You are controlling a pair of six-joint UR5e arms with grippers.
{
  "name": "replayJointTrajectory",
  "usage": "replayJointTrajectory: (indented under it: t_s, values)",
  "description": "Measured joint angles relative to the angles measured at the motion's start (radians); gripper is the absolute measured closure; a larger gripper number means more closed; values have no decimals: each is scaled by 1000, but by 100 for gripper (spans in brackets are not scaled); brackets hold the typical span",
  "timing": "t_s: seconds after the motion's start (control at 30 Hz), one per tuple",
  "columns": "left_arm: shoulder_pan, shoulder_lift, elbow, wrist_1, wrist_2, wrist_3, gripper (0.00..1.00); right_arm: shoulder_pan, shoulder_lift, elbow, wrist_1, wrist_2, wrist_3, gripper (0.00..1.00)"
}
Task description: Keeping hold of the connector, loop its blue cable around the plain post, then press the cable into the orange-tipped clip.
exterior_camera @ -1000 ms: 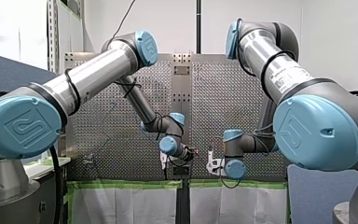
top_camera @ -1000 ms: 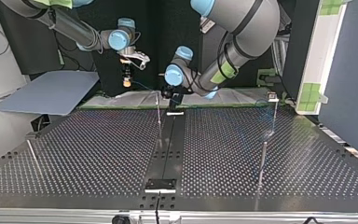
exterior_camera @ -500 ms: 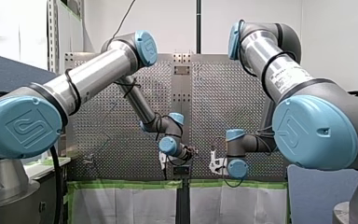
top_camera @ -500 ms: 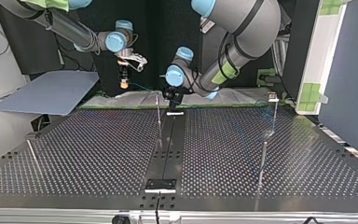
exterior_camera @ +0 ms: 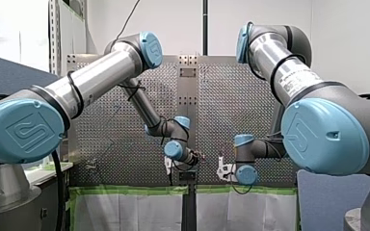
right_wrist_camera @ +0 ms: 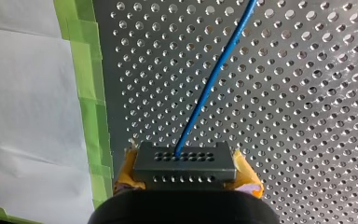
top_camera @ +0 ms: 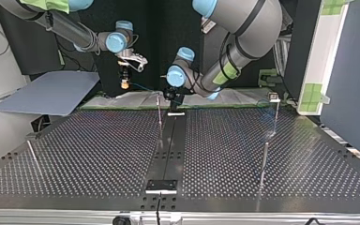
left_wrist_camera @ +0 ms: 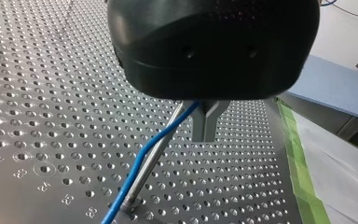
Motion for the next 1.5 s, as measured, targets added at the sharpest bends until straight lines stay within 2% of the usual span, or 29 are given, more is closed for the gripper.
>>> replayJointTrajectory:
  t_s: [0.4, 0.73, 0.97, 1.13, 1.27, 1.37, 1.5]
  values:
    - [-1, 0, -1, -5, -3, 9, 97, -4, 5, -2, -2, -9, -1, 100]
    - [0, 0, -1, -7, -14, 21, 97, -9, 6, -3, -27, -46, -25, 100]
    - [0, 1, -1, -19, -14, 33, 97, -20, 9, -8, -56, -104, -42, 100]
    - [-1, 1, -1, -25, -14, 37, 97, -30, 10, -23, -61, -143, -52, 100]
    - [-3, 1, -1, -31, -14, 45, 97, -38, 12, -41, -60, -175, -68, 100]
    - [-5, 0, -1, -34, -14, 52, 97, -44, 13, -47, -59, -192, -80, 100]
    - [-8, 1, -1, -36, -14, 58, 97, -48, 14, -49, -60, -205, -87, 100]
